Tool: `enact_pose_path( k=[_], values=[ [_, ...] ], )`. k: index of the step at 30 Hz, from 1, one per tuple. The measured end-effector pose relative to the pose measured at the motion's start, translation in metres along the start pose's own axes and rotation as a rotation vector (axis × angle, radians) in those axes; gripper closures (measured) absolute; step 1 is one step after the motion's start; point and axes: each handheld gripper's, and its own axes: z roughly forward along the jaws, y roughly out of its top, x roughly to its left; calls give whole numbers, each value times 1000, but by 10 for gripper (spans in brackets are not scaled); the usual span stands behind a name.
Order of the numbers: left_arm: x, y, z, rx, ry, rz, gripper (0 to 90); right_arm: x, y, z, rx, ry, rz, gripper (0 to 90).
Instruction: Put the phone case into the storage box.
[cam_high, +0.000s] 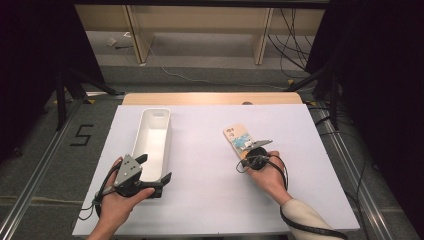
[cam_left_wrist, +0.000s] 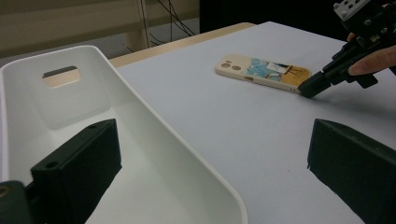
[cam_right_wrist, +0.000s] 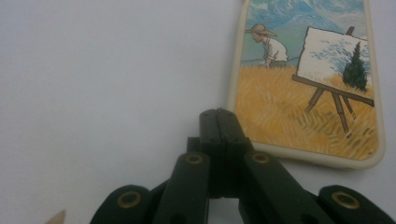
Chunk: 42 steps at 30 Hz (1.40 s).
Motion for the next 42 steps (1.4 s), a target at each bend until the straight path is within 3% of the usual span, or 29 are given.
enact_pose_path(
  k=[11, 21, 25, 32, 33, 34, 35, 36, 37, 38, 42],
  values=[
    [1, 0, 0, -1, 0, -4, 27, -10, -2, -4, 21, -29, 32, 900],
    [0, 0, 0, -4, 1, -8, 31, -14, -3, -8, 26, -5, 18, 900],
    [0, 1, -1, -6, 2, -9, 32, -14, 0, -15, 6, 13, 19, 852],
    [0, 1, -1, -11, 0, -11, 34, -23, 8, -27, -12, 23, 5, 669],
    [0, 2, -1, -11, 0, -10, 34, -25, 9, -28, -9, 23, 7, 626],
    [0, 1, -1, -12, -2, -11, 35, -29, 10, -28, 2, 23, 3, 524],
    [0, 1, -1, -11, 0, -14, 35, -29, 10, -28, 2, 23, 3, 524],
    [0, 1, -1, -12, 1, -14, 35, -31, 10, -26, -3, 22, -5, 392],
    [0, 2, -1, -13, 0, -12, 35, -31, 10, -26, -3, 22, -5, 392],
    [0, 2, -1, -14, 1, -13, 35, -32, 10, -25, -13, -2, -24, 277],
    [0, 2, -1, -14, 2, -10, 34, -33, 11, -23, -21, -14, -31, 171]
  ],
)
